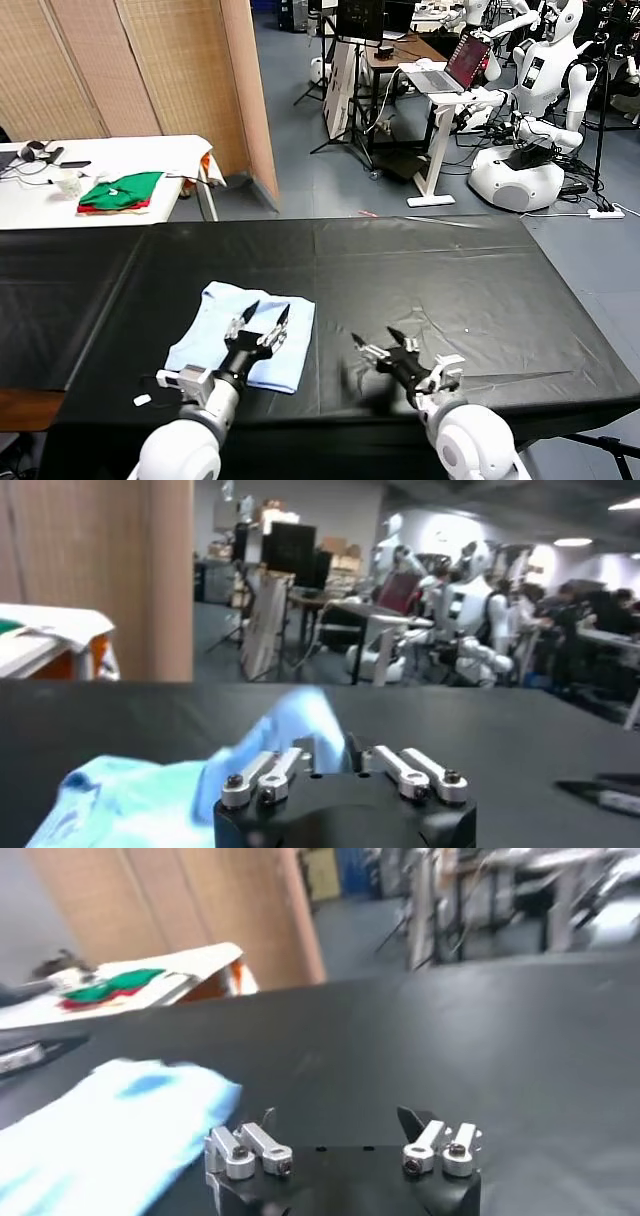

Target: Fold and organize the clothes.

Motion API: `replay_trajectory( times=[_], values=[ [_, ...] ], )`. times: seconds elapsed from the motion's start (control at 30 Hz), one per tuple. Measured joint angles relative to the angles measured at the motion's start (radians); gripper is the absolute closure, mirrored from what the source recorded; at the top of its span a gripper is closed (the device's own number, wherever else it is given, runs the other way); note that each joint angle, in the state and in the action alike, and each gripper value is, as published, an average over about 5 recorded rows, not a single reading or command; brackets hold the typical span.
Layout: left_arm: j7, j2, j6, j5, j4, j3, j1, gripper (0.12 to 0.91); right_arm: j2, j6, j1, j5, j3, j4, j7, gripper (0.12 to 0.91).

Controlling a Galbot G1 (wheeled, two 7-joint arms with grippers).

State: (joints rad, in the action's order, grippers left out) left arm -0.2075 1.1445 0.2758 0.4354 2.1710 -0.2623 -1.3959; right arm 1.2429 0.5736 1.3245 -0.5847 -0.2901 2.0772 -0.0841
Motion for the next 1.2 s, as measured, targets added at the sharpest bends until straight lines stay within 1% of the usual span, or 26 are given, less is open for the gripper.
replay_trajectory(
  times=[0.03,0.1,0.13,0.23,0.37,0.5,0.57,0.6,0.7,0.73,0.8,0.83,0.97,1.03,1.07,1.2],
  values=[
    [0.0,-0.004,-0.004,-0.006,0.0,-0.006,0.002,0.175,0.002,0.008,-0.01,-0.017,0.016,-0.006,-0.006,0.118],
    [-0.001,-0.014,-0.01,-0.017,-0.002,-0.021,0.004,0.137,0.01,0.024,-0.031,-0.049,0.05,-0.02,-0.021,0.118],
    [-0.002,-0.018,-0.012,-0.022,-0.002,-0.027,0.003,0.13,0.016,0.03,-0.043,-0.062,0.067,-0.028,-0.028,0.118],
    [-0.006,-0.024,-0.012,-0.034,0.001,-0.044,-0.007,0.124,0.033,0.041,-0.077,-0.082,0.119,-0.055,-0.041,0.118],
    [-0.009,-0.021,-0.013,-0.061,0.005,-0.056,-0.027,0.123,0.059,0.046,-0.117,-0.096,0.179,-0.096,-0.044,0.118],
    [-0.03,-0.018,-0.011,-0.077,0.007,-0.071,-0.046,0.123,0.081,0.048,-0.142,-0.102,0.213,-0.136,-0.046,0.119],
    [-0.04,-0.018,-0.012,-0.079,0.009,-0.078,-0.054,0.123,0.09,0.044,-0.148,-0.103,0.22,-0.152,-0.047,0.137],
    [-0.042,-0.018,-0.013,-0.079,0.01,-0.083,-0.058,0.123,0.093,0.042,-0.15,-0.103,0.223,-0.158,-0.047,0.164],
    [-0.048,-0.019,-0.015,-0.08,0.012,-0.096,-0.069,0.123,0.101,0.037,-0.153,-0.102,0.227,-0.174,-0.048,0.313],
    [-0.05,-0.019,-0.016,-0.08,0.013,-0.1,-0.072,0.123,0.103,0.036,-0.154,-0.102,0.227,-0.178,-0.048,0.388],
    [-0.052,-0.018,-0.017,-0.08,0.015,-0.107,-0.077,0.123,0.108,0.034,-0.156,-0.101,0.228,-0.187,-0.049,0.502],
    [-0.053,-0.018,-0.017,-0.08,0.016,-0.11,-0.08,0.123,0.111,0.033,-0.158,-0.101,0.228,-0.191,-0.049,0.578],
    [-0.054,-0.017,-0.02,-0.083,0.021,-0.124,-0.095,0.123,0.117,0.038,-0.158,-0.099,0.222,-0.196,-0.05,0.813],
    [-0.055,-0.016,-0.023,-0.086,0.021,-0.13,-0.102,0.123,0.112,0.05,-0.159,-0.1,0.21,-0.189,-0.051,0.873],
    [-0.055,-0.015,-0.025,-0.088,0.021,-0.132,-0.105,0.123,0.108,0.06,-0.16,-0.1,0.201,-0.183,-0.052,0.885],
    [-0.056,-0.012,-0.029,-0.091,0.017,-0.136,-0.111,0.123,0.081,0.113,-0.175,-0.094,0.154,-0.154,-0.061,0.883]
  ],
)
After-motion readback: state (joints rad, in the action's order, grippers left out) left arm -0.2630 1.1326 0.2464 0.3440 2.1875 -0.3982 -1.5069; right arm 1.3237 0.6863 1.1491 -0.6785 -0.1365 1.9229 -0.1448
